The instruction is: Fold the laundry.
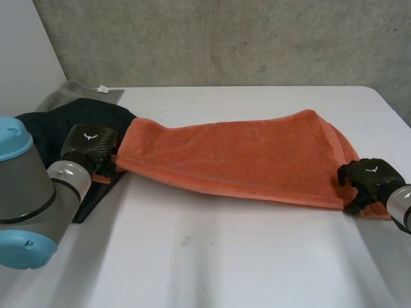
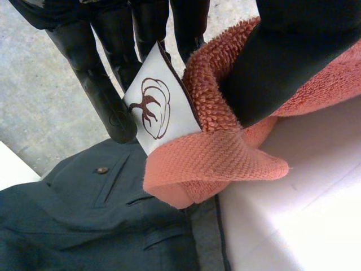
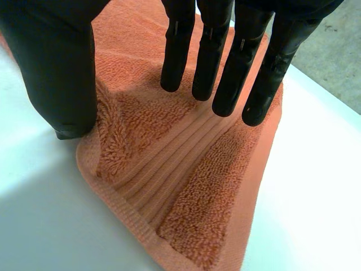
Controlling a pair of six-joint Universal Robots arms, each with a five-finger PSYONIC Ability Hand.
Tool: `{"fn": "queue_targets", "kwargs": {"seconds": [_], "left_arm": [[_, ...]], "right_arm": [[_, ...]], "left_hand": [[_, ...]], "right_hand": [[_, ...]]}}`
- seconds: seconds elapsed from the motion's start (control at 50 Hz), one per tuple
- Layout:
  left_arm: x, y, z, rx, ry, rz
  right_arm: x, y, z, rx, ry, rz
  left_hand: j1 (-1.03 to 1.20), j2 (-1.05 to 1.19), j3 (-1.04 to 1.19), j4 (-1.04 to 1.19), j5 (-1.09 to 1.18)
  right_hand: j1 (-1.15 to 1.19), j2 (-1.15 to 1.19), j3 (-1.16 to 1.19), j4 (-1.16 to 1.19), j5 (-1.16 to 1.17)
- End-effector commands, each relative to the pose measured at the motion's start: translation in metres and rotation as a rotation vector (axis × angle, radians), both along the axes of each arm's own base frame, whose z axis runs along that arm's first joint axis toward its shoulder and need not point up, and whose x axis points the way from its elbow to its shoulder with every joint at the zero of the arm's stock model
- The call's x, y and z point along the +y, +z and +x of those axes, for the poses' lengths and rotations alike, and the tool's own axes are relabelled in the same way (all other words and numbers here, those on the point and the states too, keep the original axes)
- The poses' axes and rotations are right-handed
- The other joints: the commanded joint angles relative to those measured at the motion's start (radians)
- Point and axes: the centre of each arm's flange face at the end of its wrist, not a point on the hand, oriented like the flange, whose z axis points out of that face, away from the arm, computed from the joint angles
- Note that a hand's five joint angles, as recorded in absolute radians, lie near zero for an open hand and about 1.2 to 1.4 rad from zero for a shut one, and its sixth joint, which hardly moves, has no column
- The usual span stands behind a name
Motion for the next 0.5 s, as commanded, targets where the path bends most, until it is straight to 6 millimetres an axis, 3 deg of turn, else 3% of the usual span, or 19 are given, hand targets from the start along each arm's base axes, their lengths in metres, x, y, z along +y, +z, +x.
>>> {"fn": "queue_targets", "kwargs": {"seconds": [0.02,0.08,0.16,0.2,0.36,0.5], "left_arm": [[-0.002,0.000,0.002,0.000,0.009,-0.001],[-0.003,0.001,0.002,0.001,0.009,-0.004],[-0.003,0.001,0.003,0.000,0.012,-0.001],[-0.003,0.001,0.003,0.000,0.012,-0.001],[0.008,-0.008,0.004,-0.027,0.001,0.048],[0.045,-0.013,0.013,-0.092,-0.013,0.214]], "right_arm": [[-0.003,-0.001,-0.001,0.007,0.005,-0.003],[-0.004,-0.001,-0.001,0.020,0.010,-0.010],[-0.005,-0.003,-0.002,0.038,0.014,-0.012],[-0.006,-0.004,-0.005,0.047,0.011,-0.011],[-0.001,0.010,-0.019,0.058,-0.020,0.064],[0.024,0.044,-0.044,0.182,0.024,0.213]], "left_hand": [[0.270,0.196,0.205,0.193,0.243],[0.270,0.196,0.205,0.193,0.243],[0.270,0.196,0.205,0.193,0.243],[0.270,0.196,0.205,0.193,0.243],[0.270,0.196,0.205,0.193,0.243],[0.270,0.196,0.205,0.193,0.243]], "right_hand": [[0.230,0.132,0.130,0.132,0.162],[0.295,0.197,0.195,0.197,0.227],[0.564,0.466,0.464,0.466,0.497],[0.819,0.721,0.719,0.721,0.751],[0.819,0.721,0.719,0.721,0.752],[0.819,0.721,0.719,0.721,0.752]]}}
